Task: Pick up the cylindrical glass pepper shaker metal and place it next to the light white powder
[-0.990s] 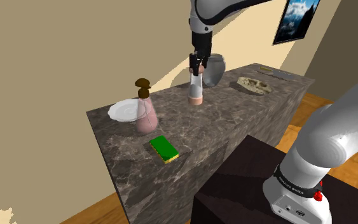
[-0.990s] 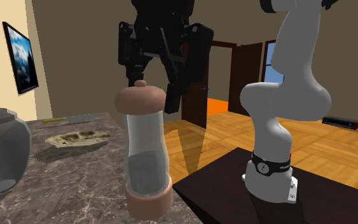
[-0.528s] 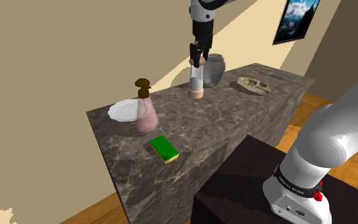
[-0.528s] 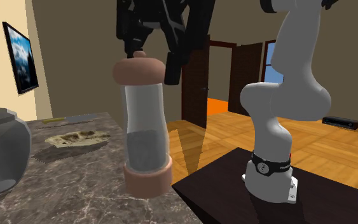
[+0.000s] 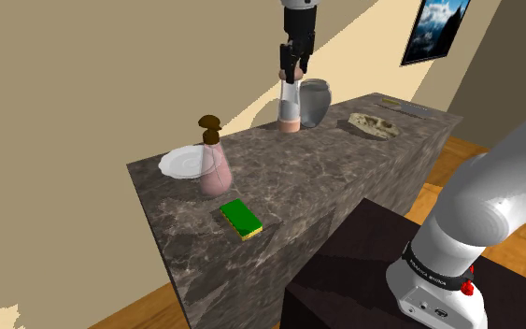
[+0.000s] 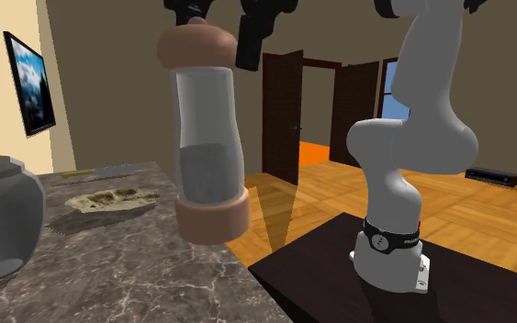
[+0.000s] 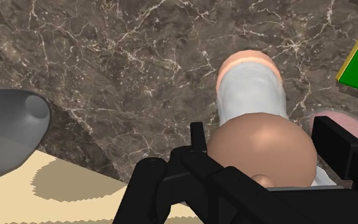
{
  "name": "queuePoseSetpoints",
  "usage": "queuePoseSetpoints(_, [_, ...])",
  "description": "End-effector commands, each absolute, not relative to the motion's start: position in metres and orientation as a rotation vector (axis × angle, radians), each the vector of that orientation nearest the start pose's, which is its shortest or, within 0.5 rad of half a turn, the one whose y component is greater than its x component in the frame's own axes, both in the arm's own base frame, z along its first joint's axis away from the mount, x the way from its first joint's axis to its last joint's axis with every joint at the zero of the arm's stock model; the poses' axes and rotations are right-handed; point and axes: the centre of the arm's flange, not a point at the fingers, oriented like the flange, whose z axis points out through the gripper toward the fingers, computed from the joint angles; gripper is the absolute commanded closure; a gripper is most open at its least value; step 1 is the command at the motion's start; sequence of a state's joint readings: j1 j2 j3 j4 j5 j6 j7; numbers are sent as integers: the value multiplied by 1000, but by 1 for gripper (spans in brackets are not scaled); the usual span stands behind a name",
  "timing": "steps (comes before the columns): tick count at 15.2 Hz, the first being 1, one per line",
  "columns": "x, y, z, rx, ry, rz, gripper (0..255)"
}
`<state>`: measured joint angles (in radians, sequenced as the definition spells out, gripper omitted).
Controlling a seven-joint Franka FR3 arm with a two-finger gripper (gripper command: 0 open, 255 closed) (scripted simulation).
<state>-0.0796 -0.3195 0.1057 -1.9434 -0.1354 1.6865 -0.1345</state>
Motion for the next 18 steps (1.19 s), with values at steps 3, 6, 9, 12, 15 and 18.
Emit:
queuePoseSetpoints(3, [461,6,641,-3300,-278,-85,255])
queuePoseSetpoints(6, [461,6,655,-3300,-278,-85,255])
queuePoseSetpoints(9, [464,-33,645,-3300,-278,-85,255])
queuePoseSetpoints(12, [467,-71,634,-3300,-278,-85,255])
queuePoseSetpoints(15, [470,-109,624,-3300,-278,-85,255])
queuePoseSetpoints(18, [472,-147,614,-3300,-278,-85,255])
